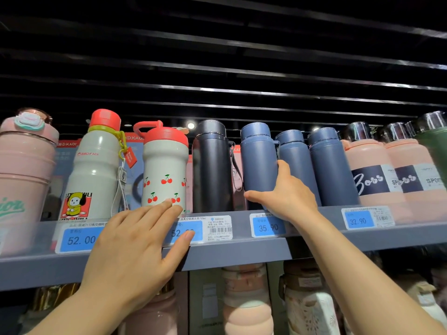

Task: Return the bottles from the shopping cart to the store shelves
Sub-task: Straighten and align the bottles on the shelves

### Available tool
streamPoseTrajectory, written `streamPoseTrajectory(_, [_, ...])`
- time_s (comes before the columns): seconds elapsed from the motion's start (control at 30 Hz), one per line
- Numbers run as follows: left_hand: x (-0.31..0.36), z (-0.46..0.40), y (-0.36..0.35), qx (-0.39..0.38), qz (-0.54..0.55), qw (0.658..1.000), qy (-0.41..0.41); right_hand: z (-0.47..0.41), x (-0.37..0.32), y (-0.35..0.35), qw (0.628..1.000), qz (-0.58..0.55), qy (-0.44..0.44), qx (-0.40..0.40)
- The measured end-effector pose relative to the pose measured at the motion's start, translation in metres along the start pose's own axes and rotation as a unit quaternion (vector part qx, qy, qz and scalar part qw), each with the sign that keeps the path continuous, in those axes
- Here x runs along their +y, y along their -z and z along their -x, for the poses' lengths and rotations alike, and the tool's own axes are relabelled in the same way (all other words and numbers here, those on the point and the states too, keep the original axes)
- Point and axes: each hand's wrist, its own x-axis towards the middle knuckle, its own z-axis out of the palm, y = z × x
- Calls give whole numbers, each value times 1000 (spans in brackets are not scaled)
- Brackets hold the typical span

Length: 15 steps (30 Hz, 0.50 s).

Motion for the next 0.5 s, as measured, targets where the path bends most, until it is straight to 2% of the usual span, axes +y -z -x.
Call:
streamPoseTrajectory(0.27, [-1,-1,3,-18,-3,1000,1,-1,-1,0,1000,-18,11,-13])
streamPoseTrajectory(0.5, [-1,-1,5,-22,-15,1000,2,2,-2,0,999,6,26,20])
